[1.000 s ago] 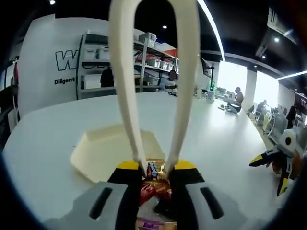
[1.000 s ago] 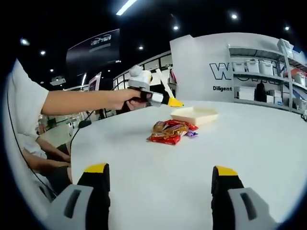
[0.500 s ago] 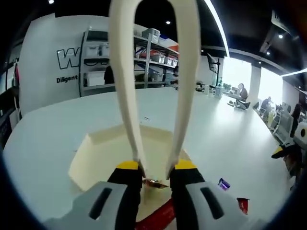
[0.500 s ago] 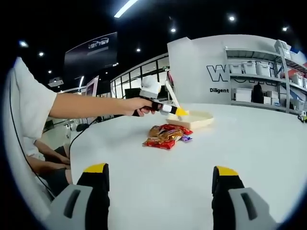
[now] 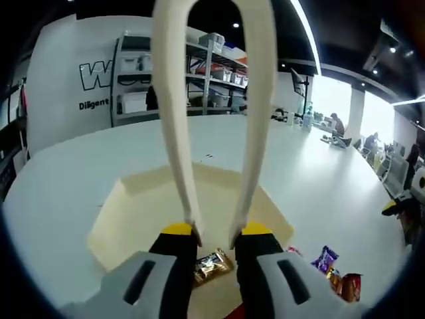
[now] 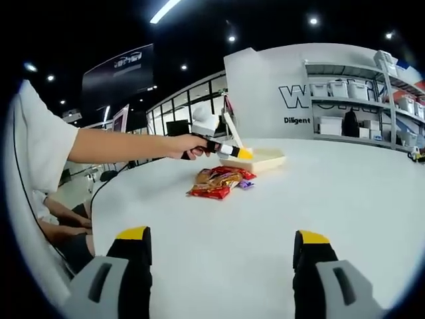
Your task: Place the target food into the container with the food tongs after gripping and lifting it, then release it inside without dropping or visibly crushing the food.
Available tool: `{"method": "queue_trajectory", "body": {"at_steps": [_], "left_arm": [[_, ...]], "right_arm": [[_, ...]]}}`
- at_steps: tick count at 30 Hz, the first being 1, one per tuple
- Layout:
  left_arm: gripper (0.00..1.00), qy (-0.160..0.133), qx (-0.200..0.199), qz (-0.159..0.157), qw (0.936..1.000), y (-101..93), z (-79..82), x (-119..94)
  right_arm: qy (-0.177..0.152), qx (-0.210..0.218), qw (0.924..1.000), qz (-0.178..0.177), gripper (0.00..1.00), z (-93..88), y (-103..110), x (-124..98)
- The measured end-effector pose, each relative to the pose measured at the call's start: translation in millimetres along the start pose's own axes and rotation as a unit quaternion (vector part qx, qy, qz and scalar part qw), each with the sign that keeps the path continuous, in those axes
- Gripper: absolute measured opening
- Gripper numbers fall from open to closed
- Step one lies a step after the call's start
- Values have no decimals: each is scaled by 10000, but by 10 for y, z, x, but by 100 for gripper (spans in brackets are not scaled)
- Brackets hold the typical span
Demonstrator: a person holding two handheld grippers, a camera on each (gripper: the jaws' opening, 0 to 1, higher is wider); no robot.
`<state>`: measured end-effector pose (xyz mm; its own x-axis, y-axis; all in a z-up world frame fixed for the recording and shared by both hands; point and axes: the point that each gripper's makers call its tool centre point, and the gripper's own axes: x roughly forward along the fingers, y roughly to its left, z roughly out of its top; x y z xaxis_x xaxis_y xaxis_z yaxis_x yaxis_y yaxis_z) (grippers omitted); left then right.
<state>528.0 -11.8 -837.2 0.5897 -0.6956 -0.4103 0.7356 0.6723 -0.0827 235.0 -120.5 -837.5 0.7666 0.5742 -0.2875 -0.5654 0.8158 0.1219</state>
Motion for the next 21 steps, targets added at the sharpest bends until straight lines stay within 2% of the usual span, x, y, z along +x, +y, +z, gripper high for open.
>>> {"method": "queue_trajectory", "body": {"at_steps": [12, 18, 21], "left_arm": [[21, 49, 196, 70, 9998, -26, 6, -114], [22, 31, 255, 67, 9996, -114, 33, -264], [21, -38, 126, 26, 9999, -170, 61, -355]], "right_arm": [[-63, 43, 10000, 54, 86, 32, 33, -13], [-91, 1, 9999, 52, 86, 73, 80, -35], [-91, -19, 9999, 100, 85, 75, 140, -36]]}}
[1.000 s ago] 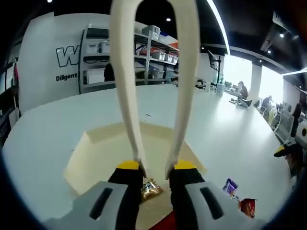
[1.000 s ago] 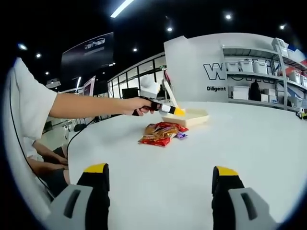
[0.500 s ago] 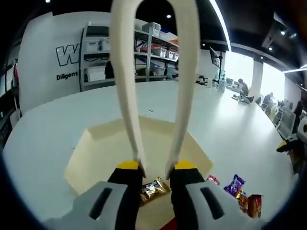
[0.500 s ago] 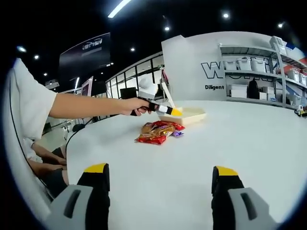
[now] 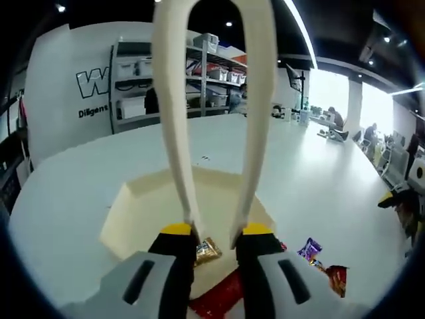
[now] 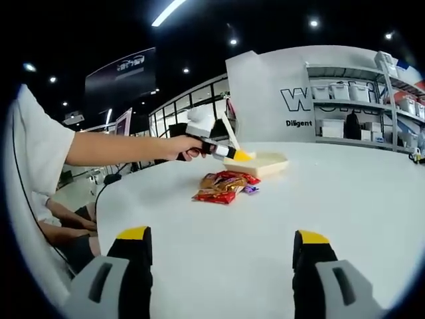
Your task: Place the target food into the container with the food tongs after gripping and lifting it, then release it inside without dropping or visibly crushing the food.
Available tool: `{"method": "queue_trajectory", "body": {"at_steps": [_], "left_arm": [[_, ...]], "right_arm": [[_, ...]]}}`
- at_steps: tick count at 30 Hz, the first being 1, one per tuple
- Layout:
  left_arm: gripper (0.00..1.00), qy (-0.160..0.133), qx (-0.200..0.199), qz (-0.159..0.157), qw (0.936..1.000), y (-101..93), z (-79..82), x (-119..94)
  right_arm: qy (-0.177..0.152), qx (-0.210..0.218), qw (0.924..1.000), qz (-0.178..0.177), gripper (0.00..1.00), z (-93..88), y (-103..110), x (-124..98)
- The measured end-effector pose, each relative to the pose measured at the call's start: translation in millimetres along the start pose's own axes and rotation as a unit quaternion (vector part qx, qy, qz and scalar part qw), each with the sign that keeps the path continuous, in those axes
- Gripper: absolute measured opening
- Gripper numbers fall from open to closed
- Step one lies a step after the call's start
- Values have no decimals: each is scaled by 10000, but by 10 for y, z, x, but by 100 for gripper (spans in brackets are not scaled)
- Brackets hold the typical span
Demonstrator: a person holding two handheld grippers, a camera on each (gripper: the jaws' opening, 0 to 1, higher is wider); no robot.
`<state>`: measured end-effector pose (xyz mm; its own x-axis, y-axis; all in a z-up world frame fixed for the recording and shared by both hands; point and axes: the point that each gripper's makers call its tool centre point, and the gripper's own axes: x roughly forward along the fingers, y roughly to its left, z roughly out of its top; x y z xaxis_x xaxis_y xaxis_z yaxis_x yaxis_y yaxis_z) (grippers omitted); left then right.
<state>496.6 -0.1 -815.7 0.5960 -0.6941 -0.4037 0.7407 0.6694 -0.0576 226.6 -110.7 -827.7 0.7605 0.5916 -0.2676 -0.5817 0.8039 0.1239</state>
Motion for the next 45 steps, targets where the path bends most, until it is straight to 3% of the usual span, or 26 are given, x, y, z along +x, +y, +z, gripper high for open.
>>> {"method": "queue_trajectory", "body": {"at_steps": [7, 17, 34, 45], "left_arm": [[22, -38, 255, 43, 9997, -102, -51, -191], [23, -135, 195, 41, 9997, -296, -213, -525], [23, 49, -89, -174, 9998, -555, -606, -650], [24, 94, -79, -211, 9997, -611, -732, -759]], "right_arm": [[-39, -71, 9999, 86, 85, 35, 126, -15], [44, -195, 9997, 147, 84, -25, 267, -53], [-33, -225, 9994, 266, 84, 12, 457, -83], [20, -258, 9992, 305, 83, -17, 508, -94]]}}
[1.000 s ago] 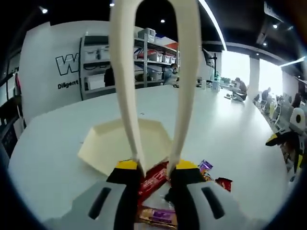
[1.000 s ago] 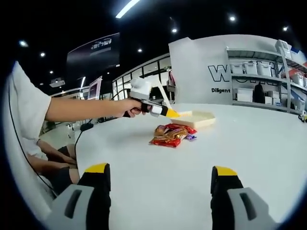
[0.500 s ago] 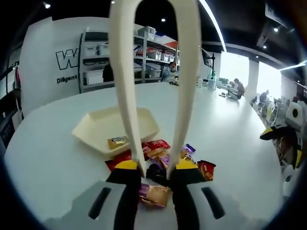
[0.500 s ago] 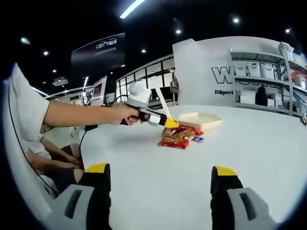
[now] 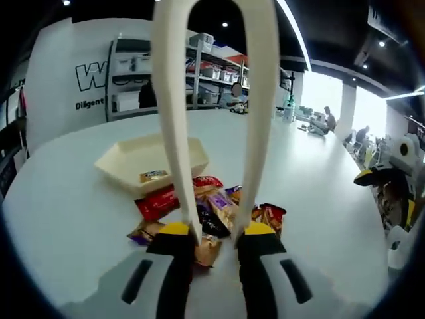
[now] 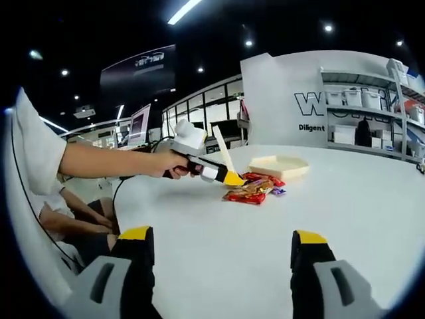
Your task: Place the target food into the container with the food tongs after gripping and lifting it, then release it inside without dropping or visibly crushing the food.
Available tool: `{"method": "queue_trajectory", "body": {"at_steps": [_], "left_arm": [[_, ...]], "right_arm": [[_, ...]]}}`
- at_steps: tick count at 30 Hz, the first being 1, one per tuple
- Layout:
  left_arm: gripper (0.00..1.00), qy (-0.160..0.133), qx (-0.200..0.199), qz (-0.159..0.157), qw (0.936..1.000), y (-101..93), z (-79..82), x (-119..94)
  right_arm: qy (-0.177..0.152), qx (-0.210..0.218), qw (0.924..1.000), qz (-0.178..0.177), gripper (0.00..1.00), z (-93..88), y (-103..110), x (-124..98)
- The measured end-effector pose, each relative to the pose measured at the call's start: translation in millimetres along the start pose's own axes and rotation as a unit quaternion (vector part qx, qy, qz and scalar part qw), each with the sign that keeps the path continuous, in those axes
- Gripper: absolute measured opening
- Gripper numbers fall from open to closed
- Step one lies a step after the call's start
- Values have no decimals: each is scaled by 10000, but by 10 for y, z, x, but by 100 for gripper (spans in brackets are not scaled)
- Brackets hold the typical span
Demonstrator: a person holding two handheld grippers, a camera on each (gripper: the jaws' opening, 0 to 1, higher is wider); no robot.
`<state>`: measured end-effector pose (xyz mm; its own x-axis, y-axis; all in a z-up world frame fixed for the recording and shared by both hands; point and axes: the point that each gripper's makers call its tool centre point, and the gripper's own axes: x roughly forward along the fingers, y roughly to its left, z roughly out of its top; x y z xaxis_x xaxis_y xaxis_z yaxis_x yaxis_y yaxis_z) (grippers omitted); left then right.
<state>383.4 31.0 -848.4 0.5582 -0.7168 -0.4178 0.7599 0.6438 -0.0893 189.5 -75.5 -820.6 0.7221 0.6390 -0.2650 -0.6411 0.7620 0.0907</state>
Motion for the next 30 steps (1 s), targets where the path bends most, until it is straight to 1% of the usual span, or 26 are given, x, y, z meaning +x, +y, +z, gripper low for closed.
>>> {"method": "queue_trajectory", "body": {"at_steps": [5, 9, 12, 14, 18, 20, 22, 26, 30], "left_arm": [[24, 41, -33, 26, 10000, 26, -28, -92], [24, 52, 24, 81, 10000, 65, -62, -162], [25, 68, 72, 171, 9998, 141, -76, -223], [25, 4, -93, 219, 9997, 197, -78, -269], [25, -1, -82, 327, 9994, 296, -105, -334], [25, -27, -172, 346, 9993, 330, -108, -361], [25, -3, -96, 427, 9990, 374, -114, -384], [25, -46, -156, 528, 9985, 458, -94, -431], [25, -169, -280, 748, 9967, 553, -23, -445]], "right_arm": [[-32, 16, 10000, -6, 82, 14, -3, -2], [-56, 31, 10000, -13, 82, 30, -13, -3], [-38, 64, 10000, -18, 82, 19, -17, 7], [-33, 98, 9999, 16, 82, 6, 5, 13], [38, 102, 9999, 35, 82, -39, 30, 32], [58, 95, 9999, 44, 82, -49, 37, 39], [61, 111, 9999, 51, 82, -54, 47, 47], [60, 125, 9999, 84, 82, -44, 70, 62], [43, 122, 9999, 82, 82, -29, 76, 80]]}}
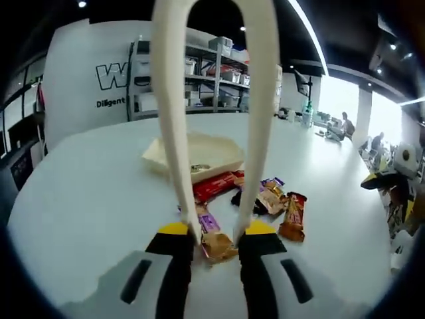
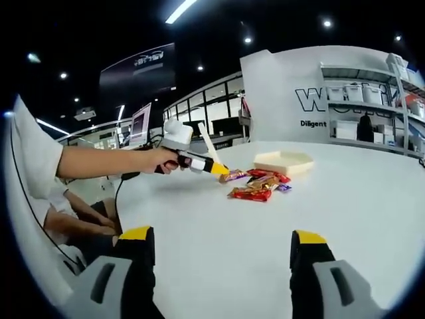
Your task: Place the target food into the container with the food tongs after gripping and lifting it, then release it inside without dropping or visibly crushing the food.
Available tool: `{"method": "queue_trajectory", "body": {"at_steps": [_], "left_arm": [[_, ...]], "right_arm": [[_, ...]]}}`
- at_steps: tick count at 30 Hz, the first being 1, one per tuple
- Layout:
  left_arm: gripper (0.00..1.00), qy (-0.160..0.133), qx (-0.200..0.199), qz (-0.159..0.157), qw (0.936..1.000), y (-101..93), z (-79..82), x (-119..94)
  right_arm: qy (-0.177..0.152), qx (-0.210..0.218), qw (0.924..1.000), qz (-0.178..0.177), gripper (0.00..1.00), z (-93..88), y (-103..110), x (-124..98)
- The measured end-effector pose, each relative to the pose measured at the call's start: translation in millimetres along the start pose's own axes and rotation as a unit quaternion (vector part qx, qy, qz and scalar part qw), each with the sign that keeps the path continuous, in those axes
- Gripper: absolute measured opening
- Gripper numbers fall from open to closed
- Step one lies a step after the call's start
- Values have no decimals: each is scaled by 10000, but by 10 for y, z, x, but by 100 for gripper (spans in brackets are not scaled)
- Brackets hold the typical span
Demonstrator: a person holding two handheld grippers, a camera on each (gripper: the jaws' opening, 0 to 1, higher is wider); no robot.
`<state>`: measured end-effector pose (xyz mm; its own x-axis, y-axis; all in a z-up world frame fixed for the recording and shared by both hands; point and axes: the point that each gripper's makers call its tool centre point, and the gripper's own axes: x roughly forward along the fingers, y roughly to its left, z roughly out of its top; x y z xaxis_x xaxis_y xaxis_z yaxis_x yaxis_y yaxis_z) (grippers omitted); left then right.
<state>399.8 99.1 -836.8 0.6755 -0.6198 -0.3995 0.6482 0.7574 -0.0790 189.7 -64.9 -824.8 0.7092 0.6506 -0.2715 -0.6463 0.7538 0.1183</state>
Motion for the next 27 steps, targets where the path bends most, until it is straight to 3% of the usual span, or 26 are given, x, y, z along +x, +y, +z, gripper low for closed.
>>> {"method": "queue_trajectory", "body": {"at_steps": [16, 27], "left_arm": [[27, 117, -372, 722, 9966, 87, -20, 222], [27, 176, -360, 894, 9952, 19, -33, 298]], "right_arm": [[-6, 115, 9999, 6, 80, -35, -51, 5], [-27, 128, 9999, 1, 80, -21, -54, -19]]}}
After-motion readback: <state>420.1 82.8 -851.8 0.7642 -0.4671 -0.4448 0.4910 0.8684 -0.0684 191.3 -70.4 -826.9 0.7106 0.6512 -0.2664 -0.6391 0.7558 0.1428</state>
